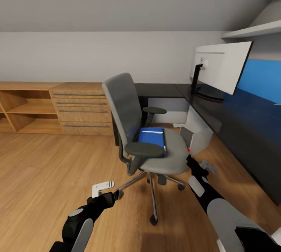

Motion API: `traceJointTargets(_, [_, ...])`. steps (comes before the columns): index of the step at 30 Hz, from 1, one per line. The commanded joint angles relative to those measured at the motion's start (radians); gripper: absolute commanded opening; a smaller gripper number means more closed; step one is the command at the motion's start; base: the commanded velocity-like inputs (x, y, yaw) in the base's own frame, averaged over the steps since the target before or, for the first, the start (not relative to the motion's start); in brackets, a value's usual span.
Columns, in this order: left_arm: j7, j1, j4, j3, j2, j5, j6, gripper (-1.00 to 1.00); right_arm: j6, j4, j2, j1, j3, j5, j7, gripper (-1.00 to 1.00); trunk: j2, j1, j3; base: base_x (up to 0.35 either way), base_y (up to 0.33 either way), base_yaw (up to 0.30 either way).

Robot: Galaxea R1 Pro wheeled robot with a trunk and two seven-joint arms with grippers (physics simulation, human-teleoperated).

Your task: In the bedroom, organize the workspace by keeping the computer under the desk, ensuring the monitor is on the desk, placing the keyboard on the desk next to the monitor, placing the mouse on the desk next to the keyboard, moving the folder from the swivel chair onto the desk next to the mouse, stacking the notebook on top of the folder with the pen on top of the notebook, and positioning the swivel chair next to the desk.

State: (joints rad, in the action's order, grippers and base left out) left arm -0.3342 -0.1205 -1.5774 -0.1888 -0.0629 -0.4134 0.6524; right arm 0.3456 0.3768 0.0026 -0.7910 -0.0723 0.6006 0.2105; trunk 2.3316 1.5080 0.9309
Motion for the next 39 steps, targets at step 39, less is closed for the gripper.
traceJointTargets(39, [-0.017, 0.082, -0.043, -0.355, 0.209, -0.015, -0.599, 1.00, -0.100, 0.004, -0.026, -0.001, -0.049, 0.010, 0.028, 1.00, 0.000, 0.000, 0.001, 0.067, 0.011, 0.000])
